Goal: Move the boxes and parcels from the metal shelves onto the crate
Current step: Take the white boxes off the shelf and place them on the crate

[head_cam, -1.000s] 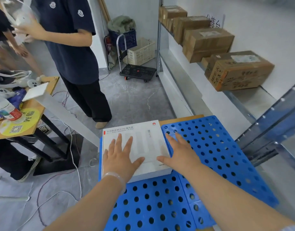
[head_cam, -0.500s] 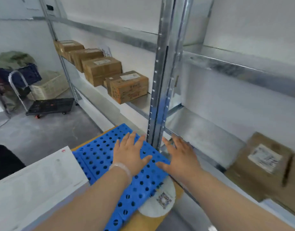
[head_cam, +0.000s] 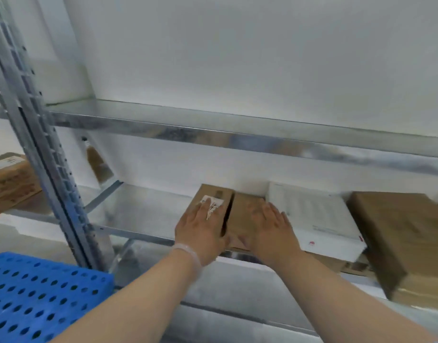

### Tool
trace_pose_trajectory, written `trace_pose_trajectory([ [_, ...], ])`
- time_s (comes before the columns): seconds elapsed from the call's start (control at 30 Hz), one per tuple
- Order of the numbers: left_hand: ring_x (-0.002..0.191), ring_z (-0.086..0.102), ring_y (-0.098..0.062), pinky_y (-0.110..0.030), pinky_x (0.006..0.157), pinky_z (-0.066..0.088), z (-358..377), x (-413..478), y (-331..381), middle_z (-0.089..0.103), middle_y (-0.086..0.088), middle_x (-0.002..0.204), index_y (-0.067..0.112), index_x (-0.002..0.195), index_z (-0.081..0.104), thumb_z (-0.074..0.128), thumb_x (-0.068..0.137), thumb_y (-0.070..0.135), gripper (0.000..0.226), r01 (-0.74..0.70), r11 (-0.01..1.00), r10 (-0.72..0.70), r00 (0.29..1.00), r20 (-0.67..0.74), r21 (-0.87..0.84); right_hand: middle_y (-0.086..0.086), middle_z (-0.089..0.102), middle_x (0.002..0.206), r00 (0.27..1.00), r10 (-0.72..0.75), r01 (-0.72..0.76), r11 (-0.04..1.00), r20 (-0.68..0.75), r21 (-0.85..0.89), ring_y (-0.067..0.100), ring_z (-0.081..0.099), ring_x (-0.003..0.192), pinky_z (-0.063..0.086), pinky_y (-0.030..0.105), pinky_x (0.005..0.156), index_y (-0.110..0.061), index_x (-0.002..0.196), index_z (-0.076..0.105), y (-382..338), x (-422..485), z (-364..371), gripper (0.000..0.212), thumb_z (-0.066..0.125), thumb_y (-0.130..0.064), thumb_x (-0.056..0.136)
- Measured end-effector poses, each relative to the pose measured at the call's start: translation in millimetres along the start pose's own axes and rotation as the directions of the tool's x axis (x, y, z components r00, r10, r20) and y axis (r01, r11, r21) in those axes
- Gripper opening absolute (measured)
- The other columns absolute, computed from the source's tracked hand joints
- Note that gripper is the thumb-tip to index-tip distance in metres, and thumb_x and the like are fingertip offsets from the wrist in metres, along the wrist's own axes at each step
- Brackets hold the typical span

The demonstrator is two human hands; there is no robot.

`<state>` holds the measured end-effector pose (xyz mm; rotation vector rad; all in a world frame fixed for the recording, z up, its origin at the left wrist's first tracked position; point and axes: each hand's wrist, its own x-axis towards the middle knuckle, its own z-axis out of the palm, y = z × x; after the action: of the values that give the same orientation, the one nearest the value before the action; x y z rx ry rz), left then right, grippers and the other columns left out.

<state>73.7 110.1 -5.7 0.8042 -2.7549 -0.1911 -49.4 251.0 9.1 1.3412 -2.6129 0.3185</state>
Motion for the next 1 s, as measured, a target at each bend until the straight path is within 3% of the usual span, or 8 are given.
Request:
trace_pose_trajectory([
  [0.1,0.147,-0.001,-0.02,-0.044,0.118,0.005,11.4,21.6,52.6,-0.002,0.005,0.161,0.043,0.149,0.0,0.036,0.08,0.07,0.082,-0.044,0.997,0.05,0.995,0.09,-0.067,0.004,0.0,0.163,0.992,0.126,-0.127,0.992,0.017,0.008,0.024,-0.001,0.149,0.002,0.043,0.118,-0.032,0.154,0.006,58.9,-14.8,-14.6,0.075,0.035,-0.064,0.092],
  [0.33,0.148,0.001,-0.021,-0.046,0.117,0.012,25.8,46.5,124.4,-0.001,0.005,0.162,0.047,0.147,-0.007,0.029,0.083,0.074,0.077,-0.107,0.994,0.112,0.973,0.2,-0.035,0.003,-0.002,0.163,0.932,0.356,-0.358,0.933,0.067,0.027,0.025,0.0,0.149,0.008,0.042,0.118,-0.035,0.153,0.002,150.2,-38.9,-35.0,0.074,0.031,-0.066,0.092],
  [0.5,0.147,-0.005,-0.018,-0.046,0.118,0.011,26.2,53.8,146.3,-0.007,0.009,0.161,0.048,0.148,-0.003,0.033,0.087,0.071,0.075,-0.088,0.985,0.125,0.957,0.263,-0.15,0.004,-0.001,0.163,0.898,0.417,-0.433,0.894,0.138,0.113,0.023,-0.001,0.148,0.011,0.043,0.118,-0.032,0.154,0.003,171.8,-41.6,-25.9,0.076,0.035,-0.063,0.093],
  [0.83,0.147,-0.006,-0.025,-0.048,0.116,0.009,54.9,90.0,156.7,-0.011,0.007,0.161,0.046,0.149,-0.001,0.034,0.087,0.071,0.076,-0.036,0.995,0.066,0.94,0.334,-0.096,0.004,-0.001,0.162,0.8,0.524,-0.592,0.769,0.291,0.242,0.029,0.001,0.147,0.015,0.047,0.117,-0.033,0.153,0.004,203.5,-11.8,-11.2,0.076,0.041,-0.06,0.093],
  [1.0,0.147,-0.002,-0.027,-0.05,0.115,0.013,76.0,116.4,153.1,-0.009,0.006,0.16,0.046,0.148,0.0,0.036,0.083,0.074,0.079,0.023,0.996,0.008,0.945,0.327,-0.09,0.009,0.003,0.159,0.771,0.527,-0.617,0.756,0.357,0.219,0.034,0.014,0.143,0.023,0.048,0.113,-0.033,0.152,0.005,221.6,4.5,3.3,0.077,0.04,-0.063,0.091],
])
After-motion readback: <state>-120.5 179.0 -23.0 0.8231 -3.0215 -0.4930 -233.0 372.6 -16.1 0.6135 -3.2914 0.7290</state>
